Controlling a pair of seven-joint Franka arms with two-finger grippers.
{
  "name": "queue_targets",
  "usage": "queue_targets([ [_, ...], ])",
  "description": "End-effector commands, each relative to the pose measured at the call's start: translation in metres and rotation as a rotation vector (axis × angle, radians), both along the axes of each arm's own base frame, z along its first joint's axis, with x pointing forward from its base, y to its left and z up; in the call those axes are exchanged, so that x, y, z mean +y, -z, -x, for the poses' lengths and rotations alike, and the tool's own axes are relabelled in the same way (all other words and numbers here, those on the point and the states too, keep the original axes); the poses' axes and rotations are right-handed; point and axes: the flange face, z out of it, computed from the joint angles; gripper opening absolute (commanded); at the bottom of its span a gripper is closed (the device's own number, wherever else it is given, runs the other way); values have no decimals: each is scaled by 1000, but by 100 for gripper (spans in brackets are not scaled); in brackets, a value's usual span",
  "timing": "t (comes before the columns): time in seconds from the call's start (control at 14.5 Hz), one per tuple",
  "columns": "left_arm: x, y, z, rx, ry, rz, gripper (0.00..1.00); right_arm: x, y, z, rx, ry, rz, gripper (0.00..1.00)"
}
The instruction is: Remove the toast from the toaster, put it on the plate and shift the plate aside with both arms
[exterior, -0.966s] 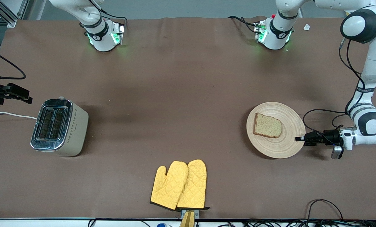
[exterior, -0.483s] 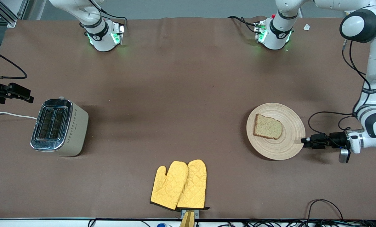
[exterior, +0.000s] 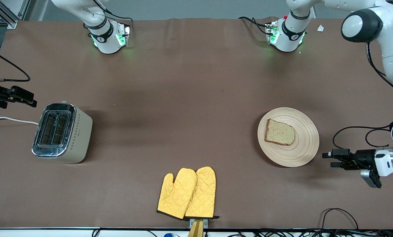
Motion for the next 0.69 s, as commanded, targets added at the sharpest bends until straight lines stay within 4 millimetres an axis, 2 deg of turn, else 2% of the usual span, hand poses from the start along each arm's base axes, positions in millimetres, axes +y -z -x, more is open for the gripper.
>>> queue_targets([
  [0.0, -48, -51, -12, -16, 17, -177, 100, 11, -6, 7, -4, -7, -11, 100],
  [0.21, -111, -117, -13, -72, 13, -379, 100, 10, -6, 8, -1, 8, -9, 100],
  [0.34, -153, -155, -3, -94, 26, -537, 100, 10, -6, 8, -1, 8, -9, 100],
  [0.41, -165, -178, 4, -116, 27, -571, 100, 11, -6, 7, -2, 5, -9, 100],
  [0.48, -168, -200, 10, -128, 7, -569, 100, 16, -7, 7, -5, 0, -7, 100],
  [0.62, -160, -232, 23, -107, -36, -550, 100, 16, -7, 7, -5, 13, 0, 100],
])
